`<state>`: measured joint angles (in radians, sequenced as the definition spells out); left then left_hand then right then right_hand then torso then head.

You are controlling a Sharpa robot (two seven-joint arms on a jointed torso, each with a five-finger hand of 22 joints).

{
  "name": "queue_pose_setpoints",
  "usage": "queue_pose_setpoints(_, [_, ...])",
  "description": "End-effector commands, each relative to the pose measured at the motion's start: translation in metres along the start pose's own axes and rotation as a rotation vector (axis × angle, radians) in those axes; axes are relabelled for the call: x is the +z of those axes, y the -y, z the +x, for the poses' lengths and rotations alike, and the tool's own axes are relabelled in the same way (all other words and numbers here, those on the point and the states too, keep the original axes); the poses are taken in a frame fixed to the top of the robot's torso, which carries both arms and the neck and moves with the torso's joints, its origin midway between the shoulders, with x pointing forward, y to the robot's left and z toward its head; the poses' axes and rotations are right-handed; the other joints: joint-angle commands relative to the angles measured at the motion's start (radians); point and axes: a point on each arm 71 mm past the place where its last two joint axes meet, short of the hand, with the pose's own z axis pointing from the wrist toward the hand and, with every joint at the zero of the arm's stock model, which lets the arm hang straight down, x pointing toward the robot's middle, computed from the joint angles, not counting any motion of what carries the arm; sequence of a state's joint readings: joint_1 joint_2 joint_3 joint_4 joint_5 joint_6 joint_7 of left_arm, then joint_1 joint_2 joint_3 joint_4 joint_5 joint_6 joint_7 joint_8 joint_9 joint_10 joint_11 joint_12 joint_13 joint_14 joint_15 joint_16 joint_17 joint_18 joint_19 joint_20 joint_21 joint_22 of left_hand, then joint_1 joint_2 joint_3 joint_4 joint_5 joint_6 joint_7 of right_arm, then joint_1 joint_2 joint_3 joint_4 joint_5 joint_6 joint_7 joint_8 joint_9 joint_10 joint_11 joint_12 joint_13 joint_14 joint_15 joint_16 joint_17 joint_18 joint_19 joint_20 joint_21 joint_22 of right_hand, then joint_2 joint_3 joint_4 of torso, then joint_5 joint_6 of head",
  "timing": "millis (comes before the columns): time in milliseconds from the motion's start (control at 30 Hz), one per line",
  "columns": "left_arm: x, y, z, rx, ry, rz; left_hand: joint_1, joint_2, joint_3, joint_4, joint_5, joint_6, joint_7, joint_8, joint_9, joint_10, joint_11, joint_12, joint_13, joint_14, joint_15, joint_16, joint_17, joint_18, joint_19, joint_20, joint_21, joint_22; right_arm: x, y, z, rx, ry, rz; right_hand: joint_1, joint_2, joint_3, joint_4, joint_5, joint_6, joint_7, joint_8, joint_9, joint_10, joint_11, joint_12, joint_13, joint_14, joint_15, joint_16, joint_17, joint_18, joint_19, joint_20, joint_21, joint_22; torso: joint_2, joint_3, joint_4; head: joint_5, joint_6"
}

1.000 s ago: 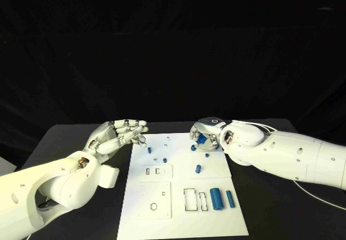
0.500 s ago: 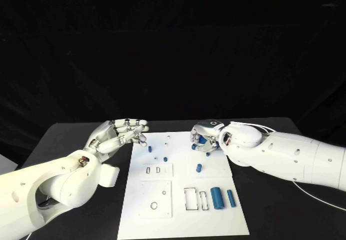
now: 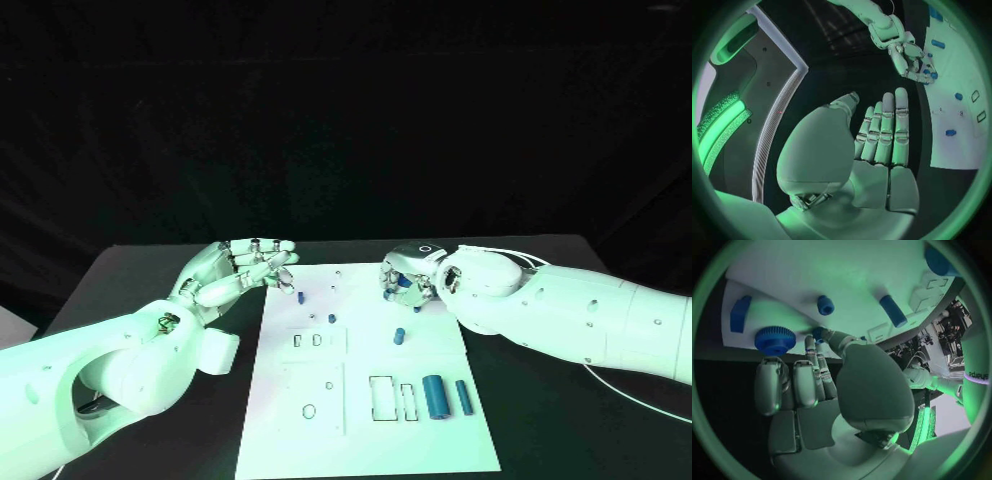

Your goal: Assemble the parts on the task board

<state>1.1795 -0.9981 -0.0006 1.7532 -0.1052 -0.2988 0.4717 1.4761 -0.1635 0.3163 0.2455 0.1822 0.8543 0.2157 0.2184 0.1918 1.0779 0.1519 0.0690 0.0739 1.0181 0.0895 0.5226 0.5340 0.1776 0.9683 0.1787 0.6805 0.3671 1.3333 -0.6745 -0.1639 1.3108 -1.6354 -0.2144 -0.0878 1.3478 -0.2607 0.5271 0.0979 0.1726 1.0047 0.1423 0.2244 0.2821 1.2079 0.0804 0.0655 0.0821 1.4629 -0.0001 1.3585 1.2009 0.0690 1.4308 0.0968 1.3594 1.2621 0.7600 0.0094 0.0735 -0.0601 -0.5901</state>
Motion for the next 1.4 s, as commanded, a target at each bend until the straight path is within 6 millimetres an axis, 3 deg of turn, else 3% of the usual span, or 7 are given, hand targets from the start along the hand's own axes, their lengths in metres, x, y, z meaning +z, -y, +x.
queue_pose_setpoints(33, [0.001,0.001,0.002,-0.010,-0.017,0.003,0.001,-0.006,0.006,0.001,-0.003,-0.006,-0.003,0.006,0.001,-0.003,0.002,-0.004,-0.001,-0.006,0.000,0.003,0.001,0.001,-0.009,0.000,0.002,0.001,0.001,-0.003,0.002,-0.004,-0.018,-0.010,-0.002,0.010,0.002,0.006,0.002,0.007,0.001,0.002,0.001,0.005,0.001,0.003,0.001,0.047,0.001,0.004,0.000,-0.006,0.005,0.001,0.004,0.001,0.002,-0.0001,0.0016,0.000,0.000])
queue_pose_setpoints(233, [0.001,0.001,0.002,-0.010,-0.017,0.000,0.005,-0.005,0.008,-0.001,-0.004,-0.006,-0.003,0.006,0.001,-0.003,0.002,-0.004,-0.001,-0.007,0.000,0.005,0.003,0.002,-0.012,0.000,0.008,0.005,0.002,-0.004,0.002,-0.003,-0.016,-0.010,-0.001,0.021,0.010,0.011,0.003,0.012,-0.001,0.006,0.007,0.012,-0.001,0.004,0.002,0.046,0.000,0.008,0.000,-0.006,0.004,0.002,0.006,0.004,0.003,-0.0004,0.0025,-0.001,-0.001])
queue_pose_setpoints(400, [0.001,0.001,0.002,-0.009,-0.017,-0.001,0.006,-0.004,0.009,-0.001,-0.004,-0.006,-0.003,0.006,0.002,-0.003,0.002,-0.004,-0.001,-0.008,0.000,0.006,0.004,0.002,-0.014,0.000,0.011,0.007,0.003,-0.004,0.000,-0.003,0.006,0.002,0.015,0.057,0.037,0.010,-0.020,0.036,-0.010,0.023,0.023,0.040,-0.011,0.008,0.007,0.045,-0.008,0.015,0.003,-0.008,0.007,-0.002,0.018,0.021,0.004,0.0000,0.0001,0.001,-0.002])
queue_pose_setpoints(633, [0.001,0.001,0.001,-0.009,-0.016,-0.002,0.007,-0.004,0.011,-0.002,-0.004,-0.006,-0.002,0.006,0.002,-0.004,0.002,-0.004,-0.001,-0.009,0.000,0.007,0.005,0.002,-0.016,0.000,0.014,0.009,0.003,-0.006,-0.004,-0.010,0.063,0.018,0.043,0.076,0.060,-0.018,-0.032,0.063,-0.017,0.049,0.050,0.078,-0.023,0.013,0.019,0.044,-0.020,0.021,0.002,-0.013,0.015,-0.010,0.035,0.048,0.004,-0.0003,0.0016,0.003,0.001])
queue_pose_setpoints(933, [0.002,0.001,-0.001,-0.005,-0.010,-0.002,0.010,-0.004,0.014,-0.004,-0.003,-0.007,-0.001,0.005,0.002,-0.005,0.003,-0.004,-0.002,-0.010,0.000,0.009,0.007,0.002,-0.019,0.000,0.020,0.013,0.007,-0.014,-0.018,-0.015,0.164,0.032,0.042,0.073,0.069,-0.027,-0.036,0.056,-0.012,0.049,0.059,0.073,-0.019,0.004,0.019,0.042,-0.017,0.022,-0.002,-0.013,0.013,-0.010,0.036,0.049,0.005,-0.0015,0.0009,0.006,0.007])
queue_pose_setpoints(1200, [0.003,0.002,0.001,-0.007,-0.014,-0.002,0.010,-0.004,0.014,-0.004,-0.003,-0.007,-0.001,0.005,0.002,-0.005,0.003,-0.004,-0.002,-0.010,0.000,0.009,0.007,0.002,-0.019,0.000,0.020,0.013,0.021,-0.030,-0.029,-0.019,0.249,0.030,0.041,0.072,0.069,-0.028,-0.037,0.055,-0.012,0.049,0.059,0.073,-0.018,0.003,0.019,0.042,-0.017,0.022,-0.002,-0.013,0.014,-0.010,0.036,0.050,0.007,-0.0011,0.0068,0.006,0.009])
queue_pose_setpoints(1400, [0.004,0.001,0.002,-0.009,-0.019,-0.002,0.011,-0.004,0.015,-0.005,-0.003,-0.009,-0.001,0.004,0.002,-0.006,0.003,-0.004,-0.002,-0.011,0.001,0.010,0.008,0.002,-0.022,0.000,0.023,0.015,0.032,-0.043,-0.033,-0.034,0.293,0.020,0.042,0.072,0.071,-0.030,-0.036,0.055,-0.012,0.049,0.060,0.073,-0.018,0.002,0.020,0.042,-0.016,0.022,-0.002,-0.014,0.015,-0.010,0.038,0.053,0.007,-0.0006,0.0034,0.009,0.008])
